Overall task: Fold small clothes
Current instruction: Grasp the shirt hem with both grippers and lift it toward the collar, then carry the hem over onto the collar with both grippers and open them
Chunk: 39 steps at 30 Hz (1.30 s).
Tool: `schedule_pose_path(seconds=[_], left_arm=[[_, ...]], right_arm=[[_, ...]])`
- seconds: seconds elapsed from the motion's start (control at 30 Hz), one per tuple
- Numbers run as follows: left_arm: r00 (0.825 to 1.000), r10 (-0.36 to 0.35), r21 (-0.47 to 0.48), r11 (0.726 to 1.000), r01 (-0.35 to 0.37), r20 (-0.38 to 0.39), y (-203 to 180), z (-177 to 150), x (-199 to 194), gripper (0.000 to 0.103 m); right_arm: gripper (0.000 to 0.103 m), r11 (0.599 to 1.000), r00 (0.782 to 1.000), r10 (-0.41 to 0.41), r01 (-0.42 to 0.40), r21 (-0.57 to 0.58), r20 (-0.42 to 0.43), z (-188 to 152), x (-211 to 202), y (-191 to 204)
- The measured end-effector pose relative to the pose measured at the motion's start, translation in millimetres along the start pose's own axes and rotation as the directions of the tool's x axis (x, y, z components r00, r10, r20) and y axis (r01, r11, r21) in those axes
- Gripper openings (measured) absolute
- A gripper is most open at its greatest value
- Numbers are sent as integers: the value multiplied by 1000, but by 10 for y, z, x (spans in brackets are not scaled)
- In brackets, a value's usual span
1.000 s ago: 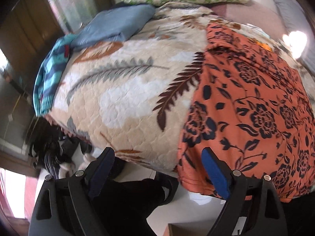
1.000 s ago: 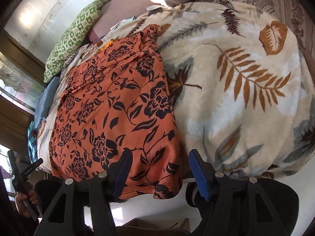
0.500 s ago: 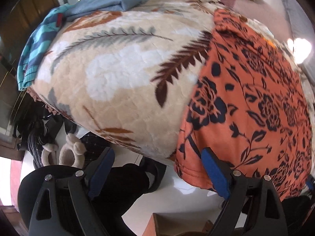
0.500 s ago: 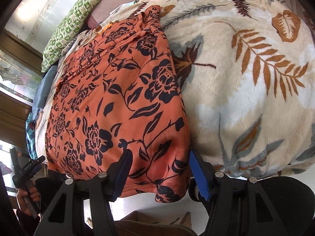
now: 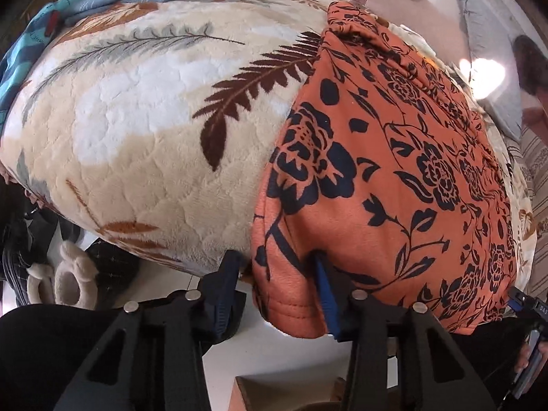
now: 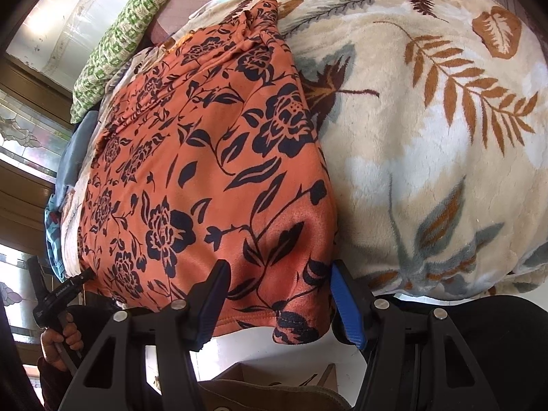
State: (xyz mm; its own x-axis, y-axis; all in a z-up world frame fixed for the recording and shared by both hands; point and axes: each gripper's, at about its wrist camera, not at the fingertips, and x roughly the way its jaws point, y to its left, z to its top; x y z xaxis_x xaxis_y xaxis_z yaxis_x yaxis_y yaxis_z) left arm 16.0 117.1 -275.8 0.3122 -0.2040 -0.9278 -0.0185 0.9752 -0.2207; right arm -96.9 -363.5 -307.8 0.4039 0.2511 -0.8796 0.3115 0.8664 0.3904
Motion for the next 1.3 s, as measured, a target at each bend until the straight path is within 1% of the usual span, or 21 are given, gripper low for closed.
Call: schedule_pose_path(seconds=[0.03,0.07,0.13,0.23,0.37,0.43,0.47,0.5,0.53,0.57,0.6,0.73,0.77,0.83,0.87,0.93,0.97,1.07,1.17,1.23,1.3], left_arm=[[1000,-5,13,1000,5,6,-12,-11,-10,34],[1000,-18,26,1000,17,10,-51,-17,-26,23],[999,-45,47,998,44,17,-128,-29,-71,13],[997,-75,68,995,74,22,-177,-18,-112,9],[995,-99,90,991,96,25,-243,11,-163,8],[995,-101,87,991,98,25,-251,27,-159,8],[995,-96,85,992,94,25,-179,12,-99,9],[997,-81,83,993,79,17,-179,4,-67,9],[998,-59,79,995,59,1,-173,13,-11,16],[999,-51,78,996,51,-12,-166,13,16,23],[999,-53,80,995,54,-12,-182,17,18,24],[998,-56,120,991,56,-2,-259,9,-2,24],[998,-64,123,990,63,-2,-264,8,-3,18],[997,-78,128,989,78,-2,-275,8,-5,9],[997,-80,128,989,80,0,-287,11,-8,8],[995,-101,127,987,101,0,-273,14,-28,7],[993,-119,128,985,118,-1,-275,18,-36,7],[981,-196,119,974,194,0,-252,66,-152,7],[961,-275,112,956,271,23,-246,181,-328,7],[944,-327,109,941,321,48,-238,280,-475,7],[928,-366,111,927,357,73,-257,393,-605,7]], right_arm=[[63,1000,1000,5,-5,8,-3,2,16,-17],[63,1000,1000,11,-11,20,-8,2,41,-30],[63,999,999,26,-25,40,-24,-2,101,-56],[65,998,999,35,-34,54,-27,3,144,-70],[65,995,998,56,-54,82,-20,13,169,-112],[60,997,999,41,-40,65,-12,-4,173,-91],[50,999,1000,14,-13,42,-13,-13,171,-61],[36,1000,1000,-25,25,13,-14,-26,165,-30],[33,999,999,-49,49,-4,-14,-37,152,-18],[26,999,999,-38,38,0,-14,-39,135,-31],[22,1000,1000,-23,24,12,-14,-40,114,-60],[23,998,999,-25,27,57,-39,-53,107,-206],[24,998,998,-19,23,61,-53,-62,126,-224],[34,998,997,-18,22,54,-74,-88,167,-207],[43,999,997,-11,15,41,-78,-103,195,-177],[43,1000,997,-16,16,0,-72,-126,238,-103],[39,1000,997,-25,24,-8,-67,-124,240,-72],[11,999,999,9,-11,-37,-52,-95,156,3],[9,988,988,153,-153,11,-30,-11,-7,5],[9,971,972,235,-235,36,-12,81,-119,23],[9,944,946,323,-323,67,13,200,-218,22]])
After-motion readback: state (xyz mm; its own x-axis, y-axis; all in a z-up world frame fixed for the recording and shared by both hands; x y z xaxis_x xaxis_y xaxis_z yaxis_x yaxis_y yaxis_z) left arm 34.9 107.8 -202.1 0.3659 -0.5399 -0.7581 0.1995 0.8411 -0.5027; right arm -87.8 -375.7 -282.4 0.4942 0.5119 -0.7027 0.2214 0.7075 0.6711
